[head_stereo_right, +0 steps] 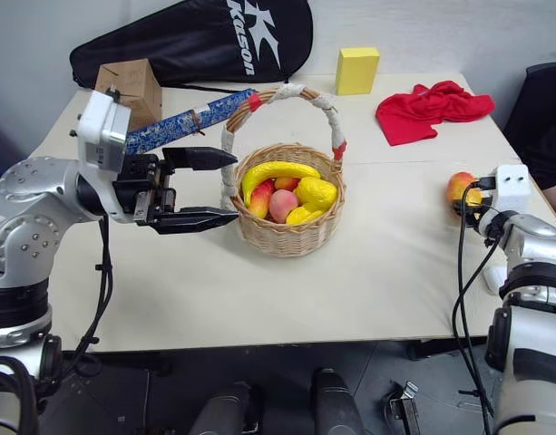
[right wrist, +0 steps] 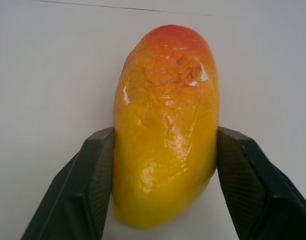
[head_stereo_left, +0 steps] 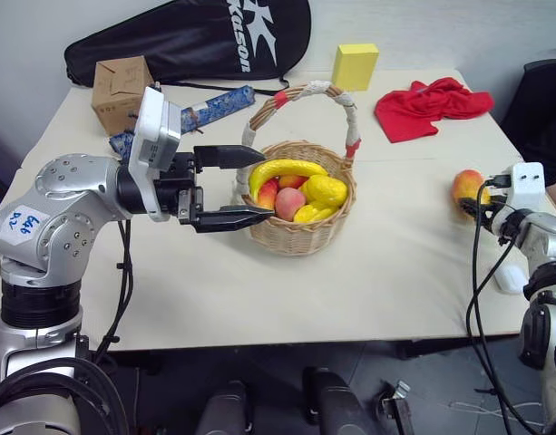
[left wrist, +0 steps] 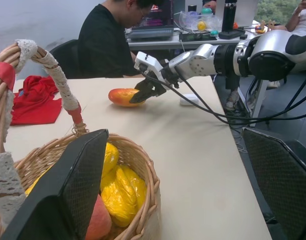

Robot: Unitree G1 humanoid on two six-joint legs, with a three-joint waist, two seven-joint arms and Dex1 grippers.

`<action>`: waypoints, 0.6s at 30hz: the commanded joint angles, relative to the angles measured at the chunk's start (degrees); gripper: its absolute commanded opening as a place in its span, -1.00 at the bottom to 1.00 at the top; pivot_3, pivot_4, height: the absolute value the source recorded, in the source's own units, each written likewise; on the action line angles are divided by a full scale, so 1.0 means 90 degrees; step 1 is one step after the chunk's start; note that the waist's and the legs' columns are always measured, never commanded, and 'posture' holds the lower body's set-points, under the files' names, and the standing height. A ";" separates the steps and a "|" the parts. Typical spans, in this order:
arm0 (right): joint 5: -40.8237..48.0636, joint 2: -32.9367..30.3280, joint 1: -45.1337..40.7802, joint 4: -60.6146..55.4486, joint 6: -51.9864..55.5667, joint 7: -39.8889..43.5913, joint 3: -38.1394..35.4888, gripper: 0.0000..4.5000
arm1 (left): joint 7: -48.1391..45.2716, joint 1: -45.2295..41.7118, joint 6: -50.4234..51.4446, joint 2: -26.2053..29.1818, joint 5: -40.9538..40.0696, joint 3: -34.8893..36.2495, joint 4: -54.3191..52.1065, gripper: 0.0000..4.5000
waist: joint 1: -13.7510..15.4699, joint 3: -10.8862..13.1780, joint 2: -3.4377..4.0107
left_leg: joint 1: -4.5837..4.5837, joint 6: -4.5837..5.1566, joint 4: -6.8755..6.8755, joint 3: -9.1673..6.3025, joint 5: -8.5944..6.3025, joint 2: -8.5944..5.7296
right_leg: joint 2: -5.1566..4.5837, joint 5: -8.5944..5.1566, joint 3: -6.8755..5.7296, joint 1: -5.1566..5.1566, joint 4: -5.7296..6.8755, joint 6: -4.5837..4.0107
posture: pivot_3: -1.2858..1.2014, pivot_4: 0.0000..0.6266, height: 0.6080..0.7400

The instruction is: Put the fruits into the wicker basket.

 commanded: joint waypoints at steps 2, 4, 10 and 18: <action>0.1994 -0.0626 0.1469 -0.4051 0.2510 0.1716 -0.0496 0.13 | 0.0080 0.0149 0.0031 0.0207 -0.0135 0.0369 -0.0153 1.00 | 0.0037 0.0001 0.0005 | -0.0007 0.0002 0.0003 -0.0010 -0.0003 0.0000 | -0.0007 0.0000 -0.0007 0.0000 0.0002 0.0000 | 0.03 -0.52 1.00; 0.2973 -0.0684 0.1981 -0.5651 0.3573 0.1840 -0.0739 0.13 | 0.0092 0.0207 0.0021 0.0267 -0.0131 0.0442 -0.0133 1.00 | 0.0020 0.0001 0.0005 | -0.0006 0.0005 0.0007 -0.0016 -0.0007 0.0006 | -0.0017 0.0000 -0.0010 0.0001 0.0004 0.0000 | 0.03 -0.52 1.00; 0.4022 0.0230 0.1380 -0.7418 0.4767 0.0610 -0.0425 0.13 | 0.0123 0.0213 0.0029 0.0302 -0.0143 0.0486 -0.0137 1.00 | -0.0020 0.0002 0.0003 | 0.0041 0.0023 0.0010 -0.0026 -0.0034 0.0019 | -0.0022 0.0002 -0.0016 0.0043 -0.0010 -0.0011 | 0.03 -0.52 1.00; 0.3214 0.1536 0.0169 -0.7174 0.4606 -0.0507 0.0897 0.13 | 0.0173 0.0050 -0.0045 0.0291 -0.0046 0.0438 -0.0076 1.00 | 0.0024 0.0002 0.0003 | -0.0019 -0.0012 0.0016 -0.0063 -0.0014 0.0008 | -0.0035 0.0000 -0.0019 0.0005 -0.0003 -0.0020 | 0.03 -0.52 1.00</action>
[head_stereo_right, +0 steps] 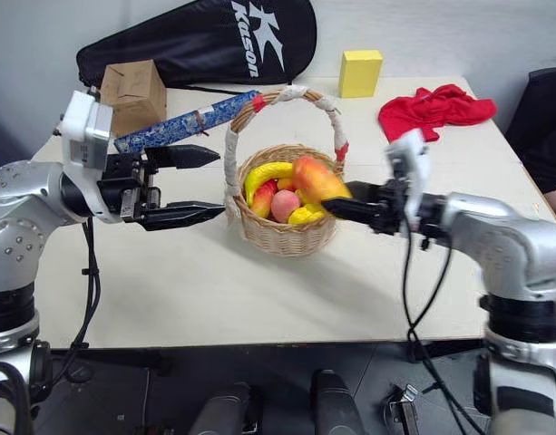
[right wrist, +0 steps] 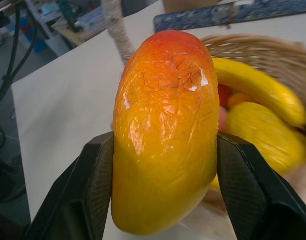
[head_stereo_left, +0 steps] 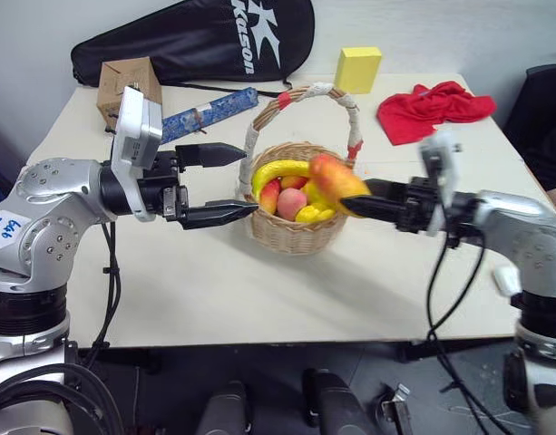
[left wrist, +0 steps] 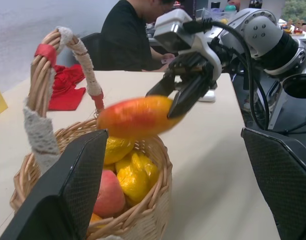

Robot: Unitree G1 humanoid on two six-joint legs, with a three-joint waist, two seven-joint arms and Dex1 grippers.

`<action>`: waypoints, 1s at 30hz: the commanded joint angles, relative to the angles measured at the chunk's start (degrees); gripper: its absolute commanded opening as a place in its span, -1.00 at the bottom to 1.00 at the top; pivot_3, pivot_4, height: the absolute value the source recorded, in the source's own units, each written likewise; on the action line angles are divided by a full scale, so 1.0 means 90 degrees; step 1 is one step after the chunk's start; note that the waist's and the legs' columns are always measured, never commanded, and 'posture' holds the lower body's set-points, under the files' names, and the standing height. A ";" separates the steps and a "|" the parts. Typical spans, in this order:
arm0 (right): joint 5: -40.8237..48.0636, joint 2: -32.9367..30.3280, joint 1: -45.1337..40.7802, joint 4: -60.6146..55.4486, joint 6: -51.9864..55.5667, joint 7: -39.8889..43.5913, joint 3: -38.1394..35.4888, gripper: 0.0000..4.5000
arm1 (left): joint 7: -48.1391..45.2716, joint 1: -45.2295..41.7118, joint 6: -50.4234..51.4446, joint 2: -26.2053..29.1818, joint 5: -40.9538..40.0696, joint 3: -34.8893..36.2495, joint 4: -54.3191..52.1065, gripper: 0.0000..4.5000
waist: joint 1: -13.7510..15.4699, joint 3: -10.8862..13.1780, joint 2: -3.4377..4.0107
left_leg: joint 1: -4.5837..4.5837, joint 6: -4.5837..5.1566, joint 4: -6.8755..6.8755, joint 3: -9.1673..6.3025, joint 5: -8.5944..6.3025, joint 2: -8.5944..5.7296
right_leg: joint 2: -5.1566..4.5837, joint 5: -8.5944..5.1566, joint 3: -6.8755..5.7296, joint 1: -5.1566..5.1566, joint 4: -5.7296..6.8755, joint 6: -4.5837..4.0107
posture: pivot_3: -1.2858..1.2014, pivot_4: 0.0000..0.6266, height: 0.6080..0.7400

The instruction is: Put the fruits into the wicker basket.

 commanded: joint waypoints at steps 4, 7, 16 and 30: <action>-0.0465 0.0552 -0.0583 0.0245 -0.0262 -0.0738 0.0123 0.71 | 0.0294 -0.0176 -0.0085 -0.0038 -0.0113 0.0241 -0.0178 1.00 | 0.0025 0.0000 -0.0001 | -0.0031 0.0005 0.0007 0.0000 0.0002 -0.0006 | -0.0005 0.0001 -0.0009 -0.0022 0.0000 0.0003 | 0.03 -0.52 1.00; -0.0303 0.0346 -0.0528 -0.0133 -0.0067 -0.0627 0.0037 0.99 | 0.0330 -0.0086 -0.0090 -0.0029 -0.0145 0.0271 -0.0244 1.00 | 0.0031 0.0000 -0.0001 | -0.0044 0.0006 0.0007 -0.0005 0.0002 -0.0005 | -0.0004 0.0002 -0.0012 -0.0030 -0.0003 0.0003 | 0.03 -0.52 1.00; -0.0415 -0.1096 -0.0286 0.0120 -0.0166 -0.0461 -0.0937 0.99 | 0.0578 -0.0083 -0.0236 -0.0194 -0.0100 0.0369 -0.0121 1.00 | 0.0118 0.0000 -0.0001 | -0.0048 0.0046 0.0013 -0.0006 -0.0014 -0.0006 | 0.0001 0.0004 -0.0020 -0.0031 -0.0002 0.0006 | 0.03 -0.52 1.00; -0.2492 0.0473 -0.1349 0.2719 -0.2774 -0.0781 0.0472 0.99 | 0.0366 -0.0513 -0.0420 -0.0256 0.0120 0.0099 0.0241 1.00 | -0.0042 -0.0001 -0.0003 | -0.0008 0.0016 0.0000 0.0035 0.0008 -0.0004 | 0.0020 0.0004 -0.0006 -0.0027 0.0026 0.0006 | 0.03 -0.52 1.00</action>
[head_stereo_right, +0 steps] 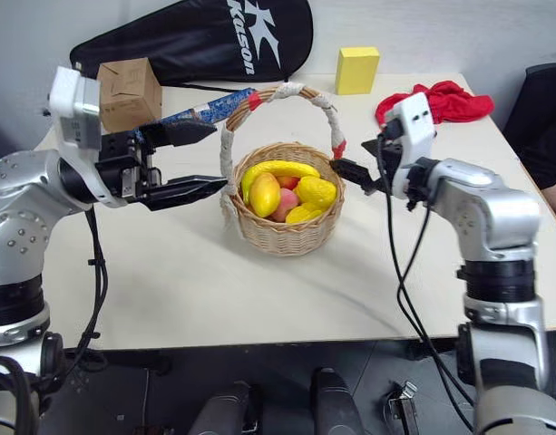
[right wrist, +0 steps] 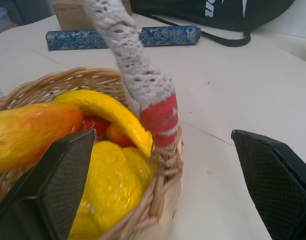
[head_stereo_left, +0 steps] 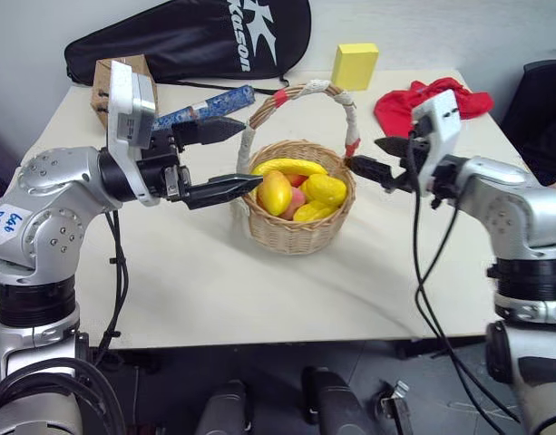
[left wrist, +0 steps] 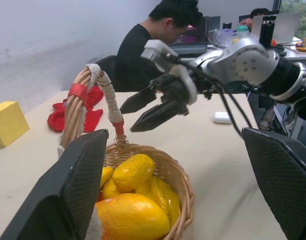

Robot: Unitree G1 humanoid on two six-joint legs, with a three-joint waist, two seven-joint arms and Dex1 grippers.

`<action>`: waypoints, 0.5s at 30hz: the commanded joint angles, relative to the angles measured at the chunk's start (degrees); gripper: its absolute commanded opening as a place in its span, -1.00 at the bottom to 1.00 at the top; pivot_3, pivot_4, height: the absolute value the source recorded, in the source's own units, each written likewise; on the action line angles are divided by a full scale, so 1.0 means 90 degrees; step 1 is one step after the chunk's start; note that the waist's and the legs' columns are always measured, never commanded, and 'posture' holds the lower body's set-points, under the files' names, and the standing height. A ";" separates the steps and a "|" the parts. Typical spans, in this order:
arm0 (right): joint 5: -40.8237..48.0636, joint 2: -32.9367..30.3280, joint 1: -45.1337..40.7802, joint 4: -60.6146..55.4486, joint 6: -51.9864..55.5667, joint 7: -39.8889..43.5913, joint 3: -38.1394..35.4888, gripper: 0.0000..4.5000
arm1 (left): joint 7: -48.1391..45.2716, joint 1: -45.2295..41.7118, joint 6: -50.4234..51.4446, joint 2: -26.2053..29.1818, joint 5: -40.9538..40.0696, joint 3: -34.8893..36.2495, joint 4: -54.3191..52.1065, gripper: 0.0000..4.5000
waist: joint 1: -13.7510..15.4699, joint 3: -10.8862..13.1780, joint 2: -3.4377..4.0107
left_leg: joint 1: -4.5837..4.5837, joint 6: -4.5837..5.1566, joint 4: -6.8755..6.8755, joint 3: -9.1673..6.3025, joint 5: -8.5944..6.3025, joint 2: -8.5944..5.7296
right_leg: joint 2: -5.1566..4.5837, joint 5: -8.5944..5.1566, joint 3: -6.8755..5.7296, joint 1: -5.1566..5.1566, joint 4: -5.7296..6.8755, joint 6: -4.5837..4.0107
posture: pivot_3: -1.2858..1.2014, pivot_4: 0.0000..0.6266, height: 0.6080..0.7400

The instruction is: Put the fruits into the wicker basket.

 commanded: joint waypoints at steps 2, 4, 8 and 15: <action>-0.0580 0.0230 -0.0366 0.0703 -0.0969 -0.0031 0.0093 0.99 | -0.0099 -0.0109 -0.0177 0.0097 0.0088 0.0027 -0.0072 1.00 | 0.0007 0.0000 0.0000 | -0.0003 -0.0004 -0.0001 0.0001 0.0003 -0.0001 | -0.0001 0.0000 0.0000 0.0000 -0.0006 0.0000 | 0.03 -0.52 1.00; -0.0626 0.0354 -0.0484 0.0977 -0.1122 -0.0019 0.0002 0.92 | -0.0108 -0.0073 -0.0167 0.0107 0.0089 0.0046 -0.0107 1.00 | 0.0011 0.0000 0.0000 | -0.0008 -0.0004 0.0000 0.0000 0.0002 -0.0003 | -0.0003 0.0000 -0.0001 0.0000 -0.0011 0.0000 | 0.03 -0.52 1.00; -0.0590 0.0536 -0.0626 0.1311 -0.1299 -0.0086 -0.0234 0.44 | -0.0085 -0.0038 -0.0160 0.0119 0.0084 0.0089 -0.0136 1.00 | 0.0003 0.0000 0.0000 | -0.0010 -0.0002 0.0000 -0.0001 0.0001 -0.0003 | -0.0011 0.0001 -0.0001 0.0000 -0.0015 0.0001 | 0.03 -0.52 1.00; -0.0539 0.0553 -0.0529 0.1223 -0.1476 -0.0039 -0.0428 -0.63 | -0.0085 -0.0017 -0.0196 0.0093 0.0090 0.0089 -0.0156 1.00 | 0.0003 0.0000 0.0000 | -0.0009 -0.0008 -0.0001 -0.0004 0.0002 0.0003 | -0.0012 0.0001 -0.0002 -0.0001 -0.0013 0.0001 | 0.03 -0.52 1.00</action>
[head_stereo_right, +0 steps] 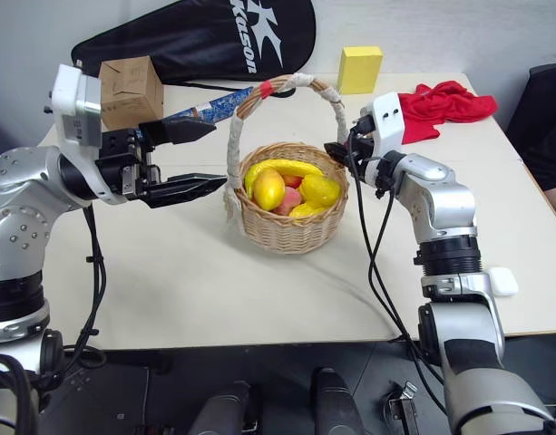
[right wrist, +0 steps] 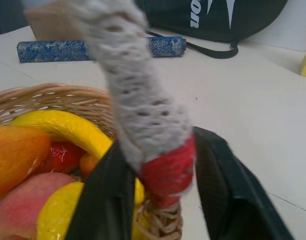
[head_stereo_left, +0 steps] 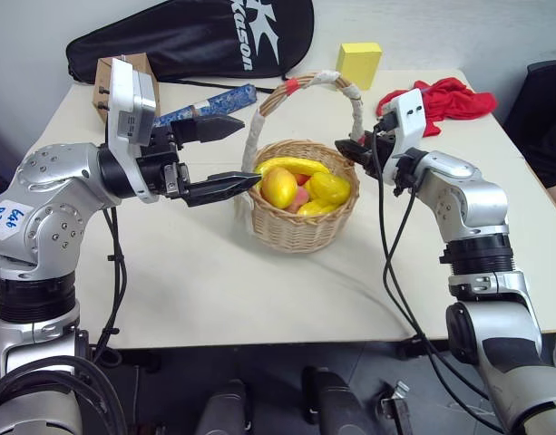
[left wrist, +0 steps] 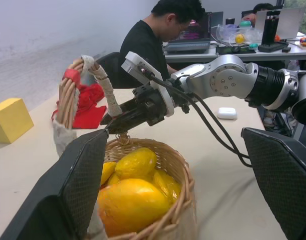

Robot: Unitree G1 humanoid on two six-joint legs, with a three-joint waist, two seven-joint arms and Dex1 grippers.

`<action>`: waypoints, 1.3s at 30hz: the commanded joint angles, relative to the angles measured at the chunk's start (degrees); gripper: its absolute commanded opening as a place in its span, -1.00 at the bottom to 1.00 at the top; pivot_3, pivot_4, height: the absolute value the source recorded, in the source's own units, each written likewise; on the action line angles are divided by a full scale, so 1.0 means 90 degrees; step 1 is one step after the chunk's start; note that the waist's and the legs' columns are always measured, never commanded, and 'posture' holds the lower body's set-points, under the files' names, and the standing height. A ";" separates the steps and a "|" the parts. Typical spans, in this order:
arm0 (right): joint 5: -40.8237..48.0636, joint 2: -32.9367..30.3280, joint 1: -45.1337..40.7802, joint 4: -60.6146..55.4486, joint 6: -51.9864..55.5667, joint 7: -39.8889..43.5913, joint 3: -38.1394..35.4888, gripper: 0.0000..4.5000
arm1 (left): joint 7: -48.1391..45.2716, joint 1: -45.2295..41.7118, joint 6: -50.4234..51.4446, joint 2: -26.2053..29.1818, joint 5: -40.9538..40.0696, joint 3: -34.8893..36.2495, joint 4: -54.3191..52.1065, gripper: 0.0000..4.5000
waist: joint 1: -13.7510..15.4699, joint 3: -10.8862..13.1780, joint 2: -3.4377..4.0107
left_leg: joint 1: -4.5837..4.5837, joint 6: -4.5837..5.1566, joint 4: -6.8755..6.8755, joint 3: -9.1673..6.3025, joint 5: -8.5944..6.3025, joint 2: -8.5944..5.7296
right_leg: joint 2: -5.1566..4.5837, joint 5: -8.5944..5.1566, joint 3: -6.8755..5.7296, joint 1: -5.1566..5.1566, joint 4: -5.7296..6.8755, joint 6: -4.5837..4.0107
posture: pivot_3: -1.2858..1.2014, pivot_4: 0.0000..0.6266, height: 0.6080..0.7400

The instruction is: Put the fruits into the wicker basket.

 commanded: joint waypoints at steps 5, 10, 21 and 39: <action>0.0270 -0.0318 0.0328 -0.0889 0.0049 0.0072 -0.0621 -0.85 | -0.0069 -0.0151 -0.0190 -0.0014 0.0015 0.0014 -0.0029 1.00 | 0.0005 0.0000 0.0000 | -0.0001 0.0000 -0.0002 -0.0001 0.0000 0.0000 | 0.0000 0.0000 -0.0001 0.0000 -0.0002 0.0000 | 0.03 -0.52 1.00; 0.0747 -0.0885 0.0877 -0.1917 0.0692 0.0013 -0.1371 -0.85 | -0.0141 -0.0244 -0.0242 -0.0115 0.0024 -0.0087 0.0078 1.00 | 0.0025 0.0000 0.0000 | -0.0010 0.0004 0.0001 -0.0006 -0.0001 -0.0004 | -0.0004 0.0000 -0.0004 -0.0001 -0.0005 0.0000 | 0.03 -0.52 1.00; 0.0475 -0.2451 0.2750 -0.2012 0.0671 -0.0473 -0.3304 -0.85 | -0.0379 -0.0330 -0.0437 -0.0611 0.0077 -0.0442 0.0333 1.00 | 0.0113 0.0000 0.0000 | -0.0001 0.0028 0.0004 0.0027 -0.0004 -0.0012 | 0.0014 0.0010 0.0015 0.0003 -0.0015 0.0017 | 0.03 -0.52 1.00; 0.1666 -0.2888 0.4896 -0.3183 0.1494 0.0047 -0.5137 0.97 | -0.0783 -0.0578 -0.0552 -0.0841 0.0202 -0.0642 0.0678 1.00 | 0.0188 -0.0001 0.0008 | 0.0032 0.0060 -0.0003 0.0040 -0.0016 -0.0014 | 0.0018 0.0010 0.0032 0.0019 -0.0012 0.0018 | 0.03 -0.52 1.00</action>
